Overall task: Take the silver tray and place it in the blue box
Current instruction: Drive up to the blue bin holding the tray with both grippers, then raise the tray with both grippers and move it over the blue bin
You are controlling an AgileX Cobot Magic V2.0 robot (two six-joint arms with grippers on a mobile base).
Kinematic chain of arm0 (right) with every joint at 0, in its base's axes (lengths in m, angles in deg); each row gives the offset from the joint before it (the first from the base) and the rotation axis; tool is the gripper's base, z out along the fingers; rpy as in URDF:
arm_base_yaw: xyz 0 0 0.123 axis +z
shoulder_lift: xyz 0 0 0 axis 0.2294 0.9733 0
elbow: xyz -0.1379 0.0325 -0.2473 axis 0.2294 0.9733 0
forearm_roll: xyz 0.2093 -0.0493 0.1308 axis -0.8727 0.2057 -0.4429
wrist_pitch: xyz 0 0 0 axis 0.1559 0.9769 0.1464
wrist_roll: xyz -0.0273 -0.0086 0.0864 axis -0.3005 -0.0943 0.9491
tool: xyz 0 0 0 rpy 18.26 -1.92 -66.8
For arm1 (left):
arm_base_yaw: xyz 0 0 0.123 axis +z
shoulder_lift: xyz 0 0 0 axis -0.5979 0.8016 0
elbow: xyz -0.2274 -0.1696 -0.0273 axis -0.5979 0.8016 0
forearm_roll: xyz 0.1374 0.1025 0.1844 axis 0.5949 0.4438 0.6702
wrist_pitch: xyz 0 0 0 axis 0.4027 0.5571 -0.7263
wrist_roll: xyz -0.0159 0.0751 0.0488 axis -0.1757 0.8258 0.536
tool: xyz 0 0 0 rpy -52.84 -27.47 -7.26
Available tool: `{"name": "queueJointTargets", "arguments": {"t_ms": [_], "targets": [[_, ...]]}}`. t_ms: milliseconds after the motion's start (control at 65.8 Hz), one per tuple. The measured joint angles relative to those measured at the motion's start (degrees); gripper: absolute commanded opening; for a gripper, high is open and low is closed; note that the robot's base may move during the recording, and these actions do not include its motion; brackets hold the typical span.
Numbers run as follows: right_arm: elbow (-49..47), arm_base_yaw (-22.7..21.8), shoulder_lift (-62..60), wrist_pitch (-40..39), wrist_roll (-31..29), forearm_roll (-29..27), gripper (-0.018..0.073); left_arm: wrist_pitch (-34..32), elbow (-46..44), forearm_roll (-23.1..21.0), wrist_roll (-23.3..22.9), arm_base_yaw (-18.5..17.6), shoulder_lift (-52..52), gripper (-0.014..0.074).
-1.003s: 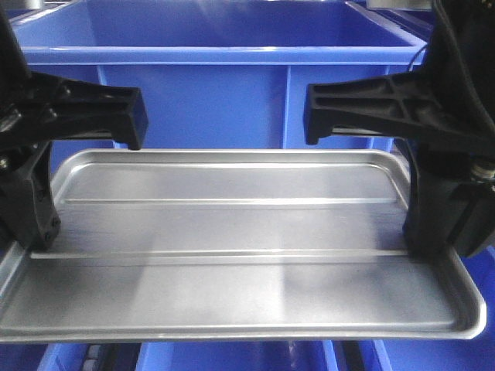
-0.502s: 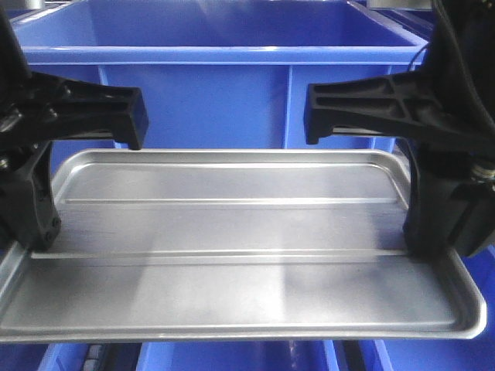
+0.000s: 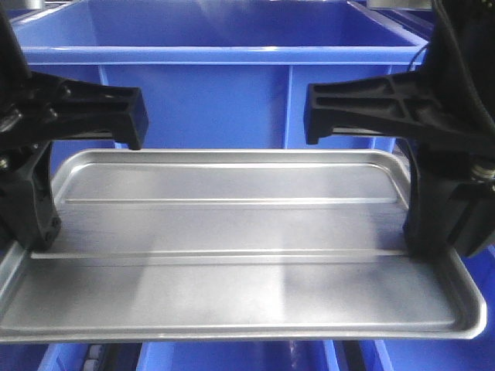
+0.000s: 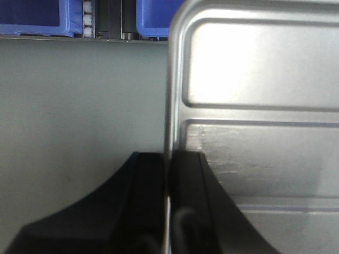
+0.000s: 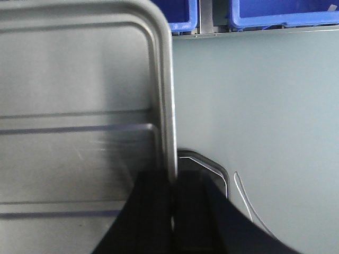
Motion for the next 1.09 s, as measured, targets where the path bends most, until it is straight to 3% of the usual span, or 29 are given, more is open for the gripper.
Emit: {"name": "queueJointTargets", "arguments": {"t_ms": [380, 669, 836, 1095], "targets": [[-0.9, 0.0, 0.0, 1.2, -1.5, 0.0, 0.0056, 0.5, -0.6, -0.1, 0.0, 0.0, 0.0, -0.0013], [-9.1, -0.6, 0.0, 8.4, -6.2, 2.2, 0.0056, 6.0, -7.4, 0.4, 5.0, 0.4, 0.0, -0.0013], [-14.9, -2.9, 1.0, 10.4, -10.4, 3.0, 0.0056, 7.4, -13.0, 0.5, 9.8, 4.5, 0.0, -0.0013], [-24.9, -7.7, 4.3, 10.4, -17.2, 3.6, 0.0056, 7.1, -23.4, -1.0, 22.0, 13.4, 1.6, -0.0013]]}}
